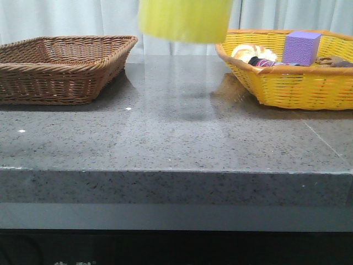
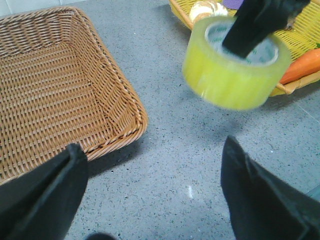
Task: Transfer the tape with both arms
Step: 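Lift the tape roll with the right gripper and carry it toward the table center, then set the tape roll on the table and open the right gripper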
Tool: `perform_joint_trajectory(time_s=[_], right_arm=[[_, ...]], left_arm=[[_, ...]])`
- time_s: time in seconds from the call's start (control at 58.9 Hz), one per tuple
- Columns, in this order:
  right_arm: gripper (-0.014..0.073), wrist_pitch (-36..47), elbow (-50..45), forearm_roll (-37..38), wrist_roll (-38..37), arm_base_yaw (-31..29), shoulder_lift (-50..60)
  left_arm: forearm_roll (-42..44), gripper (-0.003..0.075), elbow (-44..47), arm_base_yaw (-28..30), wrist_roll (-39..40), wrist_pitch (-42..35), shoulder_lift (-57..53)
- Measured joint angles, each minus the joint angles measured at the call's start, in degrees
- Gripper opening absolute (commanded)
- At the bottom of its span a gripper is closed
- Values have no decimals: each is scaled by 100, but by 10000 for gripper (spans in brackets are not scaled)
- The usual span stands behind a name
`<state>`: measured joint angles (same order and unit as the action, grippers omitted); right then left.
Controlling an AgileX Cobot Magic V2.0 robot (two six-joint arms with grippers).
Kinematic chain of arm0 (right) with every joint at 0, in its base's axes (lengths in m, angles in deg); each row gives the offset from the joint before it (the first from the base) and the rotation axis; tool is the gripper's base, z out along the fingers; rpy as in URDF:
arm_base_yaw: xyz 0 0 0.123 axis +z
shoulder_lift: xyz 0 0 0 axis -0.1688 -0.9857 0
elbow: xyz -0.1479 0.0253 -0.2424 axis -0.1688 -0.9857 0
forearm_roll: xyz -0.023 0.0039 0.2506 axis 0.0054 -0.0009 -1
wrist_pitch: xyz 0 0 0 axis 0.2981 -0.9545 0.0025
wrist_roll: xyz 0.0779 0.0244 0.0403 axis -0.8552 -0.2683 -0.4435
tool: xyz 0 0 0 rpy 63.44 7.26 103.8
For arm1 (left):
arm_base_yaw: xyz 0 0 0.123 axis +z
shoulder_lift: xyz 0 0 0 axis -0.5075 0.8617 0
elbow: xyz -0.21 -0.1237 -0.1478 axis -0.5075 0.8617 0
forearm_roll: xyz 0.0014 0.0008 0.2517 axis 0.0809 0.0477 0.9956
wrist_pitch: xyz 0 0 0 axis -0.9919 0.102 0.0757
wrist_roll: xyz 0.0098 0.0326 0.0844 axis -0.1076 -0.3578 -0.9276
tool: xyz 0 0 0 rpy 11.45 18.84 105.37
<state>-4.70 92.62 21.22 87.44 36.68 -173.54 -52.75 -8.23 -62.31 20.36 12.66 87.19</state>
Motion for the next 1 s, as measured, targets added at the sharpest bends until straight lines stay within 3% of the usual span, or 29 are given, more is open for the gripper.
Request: perform_joint_trajectory(time_s=[0.526,0.78,1.001], right_arm=[[192,621,-223,246,134,289,-787],[444,708,-223,462,159,289,-941],[444,719,-139,471,100,289,-520]], left_arm=[[0,545,0,0,0,0,0],[0,545,0,0,0,0,0],[0,545,0,0,0,0,0]])
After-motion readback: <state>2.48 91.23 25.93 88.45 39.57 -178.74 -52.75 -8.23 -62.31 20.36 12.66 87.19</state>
